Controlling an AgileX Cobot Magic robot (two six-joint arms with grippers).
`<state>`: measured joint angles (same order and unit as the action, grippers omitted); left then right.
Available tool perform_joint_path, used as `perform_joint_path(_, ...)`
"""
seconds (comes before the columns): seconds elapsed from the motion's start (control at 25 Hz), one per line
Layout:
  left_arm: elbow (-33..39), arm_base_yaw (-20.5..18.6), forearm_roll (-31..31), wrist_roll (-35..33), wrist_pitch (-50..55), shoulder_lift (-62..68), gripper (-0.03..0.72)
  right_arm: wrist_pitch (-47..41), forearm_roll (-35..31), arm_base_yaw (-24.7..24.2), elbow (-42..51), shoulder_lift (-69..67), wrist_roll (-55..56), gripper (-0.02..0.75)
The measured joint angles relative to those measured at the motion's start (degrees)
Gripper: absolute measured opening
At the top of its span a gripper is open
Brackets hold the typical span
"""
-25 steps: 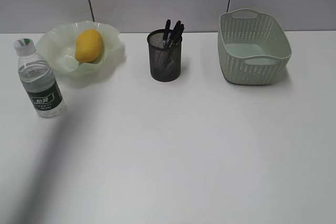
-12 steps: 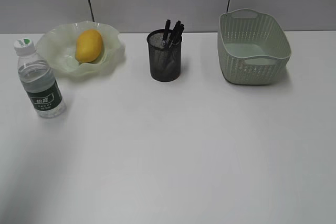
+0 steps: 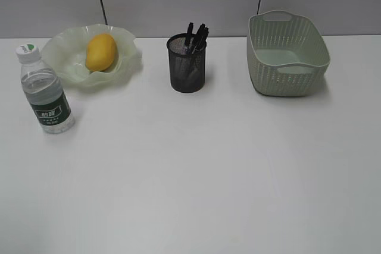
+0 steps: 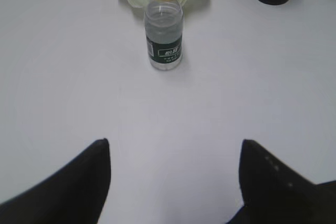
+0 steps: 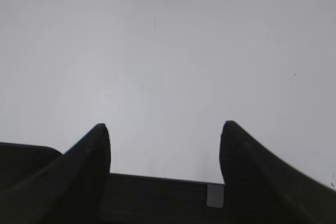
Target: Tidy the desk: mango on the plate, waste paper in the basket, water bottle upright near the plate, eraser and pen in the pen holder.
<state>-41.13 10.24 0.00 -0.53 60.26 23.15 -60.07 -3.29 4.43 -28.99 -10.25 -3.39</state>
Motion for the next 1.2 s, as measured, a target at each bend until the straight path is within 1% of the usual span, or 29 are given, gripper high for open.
perform_joint_path(0.2,7.3,0.0,-1.2,0.0,2.2,-11.0,0.575,0.0,0.0,0.0,0.0,0.0,0.0,0.521)
perform_joint_path(0.36,10.2,0.0,-1.3,0.0,2.2,-17.2,0.567,0.1,0.0,0.0,0.0,0.0,0.0,0.521)
perform_joint_path(0.6,10.7,0.0,-1.4,0.0,1.3,-22.5,0.53,0.2,0.0,0.0,0.0,4.4,0.0,0.521)
perform_joint_path(0.76,10.7,0.0,-1.4,0.0,1.3,-23.5,0.526,0.3,0.0,0.0,0.0,10.0,0.0,0.521)
perform_joint_path(1.2,10.8,0.0,-1.4,0.0,1.3,-23.6,0.519,0.3,0.0,0.0,0.0,10.8,0.0,0.521)
